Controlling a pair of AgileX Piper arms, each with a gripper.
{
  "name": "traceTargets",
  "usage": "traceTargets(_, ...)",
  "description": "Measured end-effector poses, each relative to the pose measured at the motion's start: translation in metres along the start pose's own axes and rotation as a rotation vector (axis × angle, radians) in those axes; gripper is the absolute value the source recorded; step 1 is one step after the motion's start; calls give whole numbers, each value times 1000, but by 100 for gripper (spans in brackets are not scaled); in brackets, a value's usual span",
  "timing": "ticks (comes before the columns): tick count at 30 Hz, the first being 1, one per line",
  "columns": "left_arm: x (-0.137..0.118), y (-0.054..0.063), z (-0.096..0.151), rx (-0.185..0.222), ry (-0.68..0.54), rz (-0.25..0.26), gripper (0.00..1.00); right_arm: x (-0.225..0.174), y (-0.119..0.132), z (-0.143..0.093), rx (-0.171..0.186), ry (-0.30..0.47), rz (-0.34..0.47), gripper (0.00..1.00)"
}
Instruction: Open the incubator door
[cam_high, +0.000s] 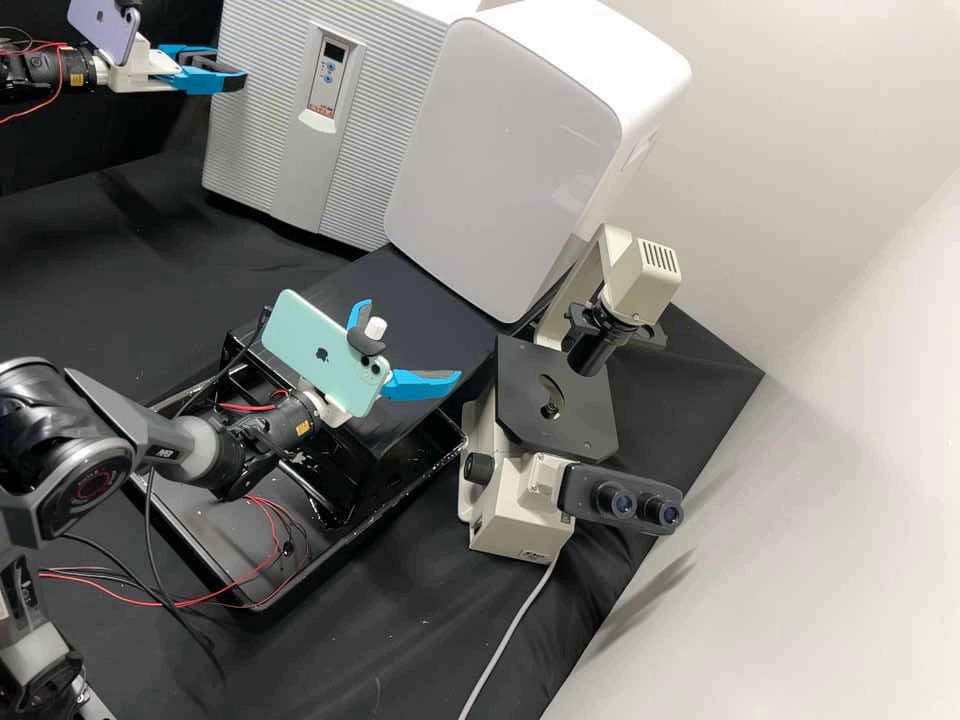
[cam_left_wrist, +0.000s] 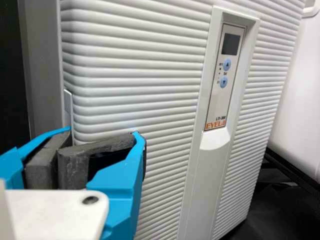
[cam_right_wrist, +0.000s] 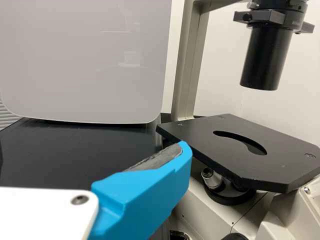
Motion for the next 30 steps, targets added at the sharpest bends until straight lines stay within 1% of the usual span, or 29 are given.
traceTargets(3, -3, 0, -1, -4, -28, -7, 0, 0, 0, 0, 0, 0, 0, 100)
traceTargets(4, -4, 1, -3, -20, -30, -6, 0, 0, 0, 0, 0, 0, 0, 100)
traceTargets(5, -4, 1, -3, -24, -35, -6, 0, 0, 0, 0, 0, 0, 0, 100)
traceTargets(15, -5, 2, -5, -53, -51, -4, 0, 0, 0, 0, 0, 0, 0, 100)
traceTargets(22, -11, -5, -5, -75, -87, -2, 0, 0, 0, 0, 0, 0, 0, 100)
traceTargets(30, -32, -12, 7, -104, -138, -3, 0, 0, 0, 0, 0, 0, 0, 100)
